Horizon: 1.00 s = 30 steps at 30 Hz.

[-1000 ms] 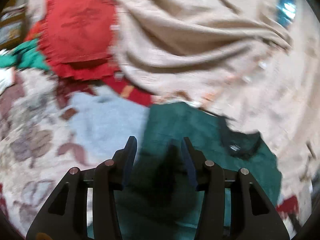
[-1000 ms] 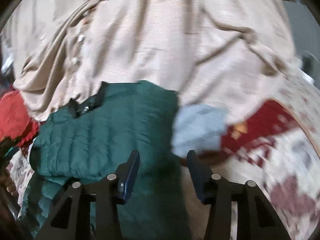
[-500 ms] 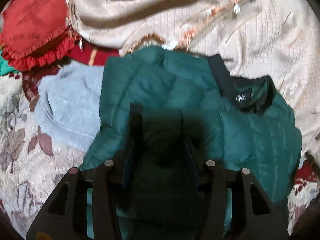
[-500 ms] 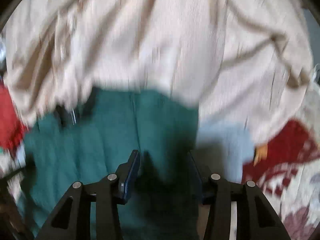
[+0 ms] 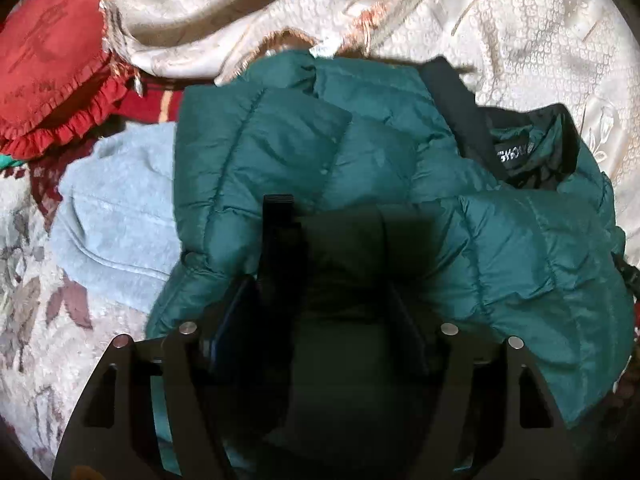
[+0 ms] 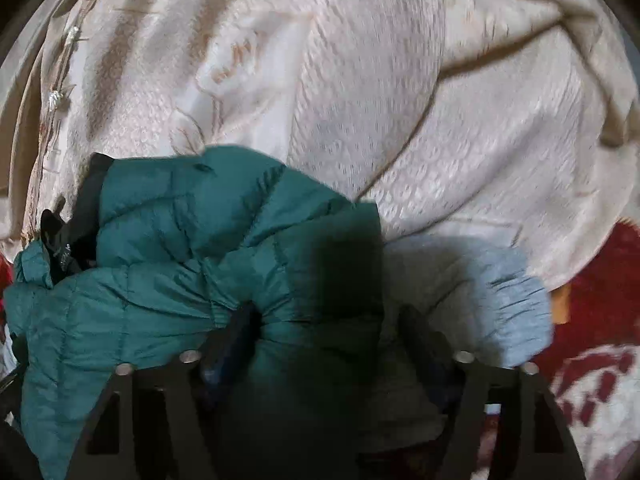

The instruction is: Fold large clothes

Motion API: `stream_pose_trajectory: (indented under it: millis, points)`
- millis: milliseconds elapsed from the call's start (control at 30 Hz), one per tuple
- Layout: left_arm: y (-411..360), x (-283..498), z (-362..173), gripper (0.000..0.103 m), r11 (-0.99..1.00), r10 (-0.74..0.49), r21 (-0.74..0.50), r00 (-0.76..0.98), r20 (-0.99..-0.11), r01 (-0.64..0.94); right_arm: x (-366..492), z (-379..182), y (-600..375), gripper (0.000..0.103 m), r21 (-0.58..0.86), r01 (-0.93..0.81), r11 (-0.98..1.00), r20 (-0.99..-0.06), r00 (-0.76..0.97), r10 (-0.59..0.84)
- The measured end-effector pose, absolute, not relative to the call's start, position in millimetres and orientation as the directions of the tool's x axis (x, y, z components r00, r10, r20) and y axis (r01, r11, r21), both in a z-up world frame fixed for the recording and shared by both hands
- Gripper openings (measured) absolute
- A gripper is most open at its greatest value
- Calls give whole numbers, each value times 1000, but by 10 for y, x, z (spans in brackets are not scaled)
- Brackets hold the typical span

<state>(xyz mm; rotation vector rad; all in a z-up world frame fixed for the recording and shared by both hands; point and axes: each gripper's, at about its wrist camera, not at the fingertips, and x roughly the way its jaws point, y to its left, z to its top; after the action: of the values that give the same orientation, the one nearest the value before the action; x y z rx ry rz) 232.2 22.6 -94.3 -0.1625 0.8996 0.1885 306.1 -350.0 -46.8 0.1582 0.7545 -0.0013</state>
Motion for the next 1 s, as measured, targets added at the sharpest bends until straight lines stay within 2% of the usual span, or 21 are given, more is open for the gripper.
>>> stream_pose_trajectory:
  millis: [100,200,267,300,367,433,633,733,800,867,900,933,1000]
  points:
    - [243,2168,-715,69,964,131,-65,676,-725,-257,2836,-107,-3220,53,172,-44,984,-604,784,140]
    - [197,2074,-568,69,967,122,-84,728,-674,-240,2638,-11,-2739,53,143,-181,973,-582,780,230]
    - [124,2144,-631,69,977,93,-69,695,-713,-201,2631,-146,-2511,53,147,-247,958,-602,746,285]
    - [61,2212,-764,69,983,88,-38,643,-761,-180,2652,-305,-2374,53,131,-280,951,-637,712,297]
    - [-22,2275,-903,70,988,90,-5,594,-799,-156,2702,-647,-2192,55,33,-296,955,-716,660,229]
    - [-11,2280,-891,80,986,96,-4,598,-796,-164,2744,-742,-2109,56,7,-304,953,-726,654,214]
    - [105,2305,-902,81,984,67,-45,595,-801,-171,2702,-603,-2128,55,6,-294,956,-713,669,210]
    - [188,2254,-770,81,978,82,-60,639,-765,-199,2504,-384,-2184,55,-1,-251,968,-681,709,183]
    - [203,2118,-553,81,975,95,-82,715,-692,-209,2373,-278,-2259,56,7,-228,974,-653,736,178]
    - [134,2040,-450,81,982,75,-81,749,-659,-170,2319,-282,-2321,64,-19,-177,984,-660,742,120]
    - [74,2040,-458,81,988,56,-71,744,-666,-138,2344,-369,-2348,79,-33,-157,987,-689,719,91]
    - [-48,2055,-528,81,996,22,-51,718,-695,-79,2296,-440,-2460,83,-35,-151,988,-718,692,81]
    - [-277,2175,-813,81,999,20,40,623,-782,18,2363,-637,-2537,84,21,-175,984,-776,618,126]
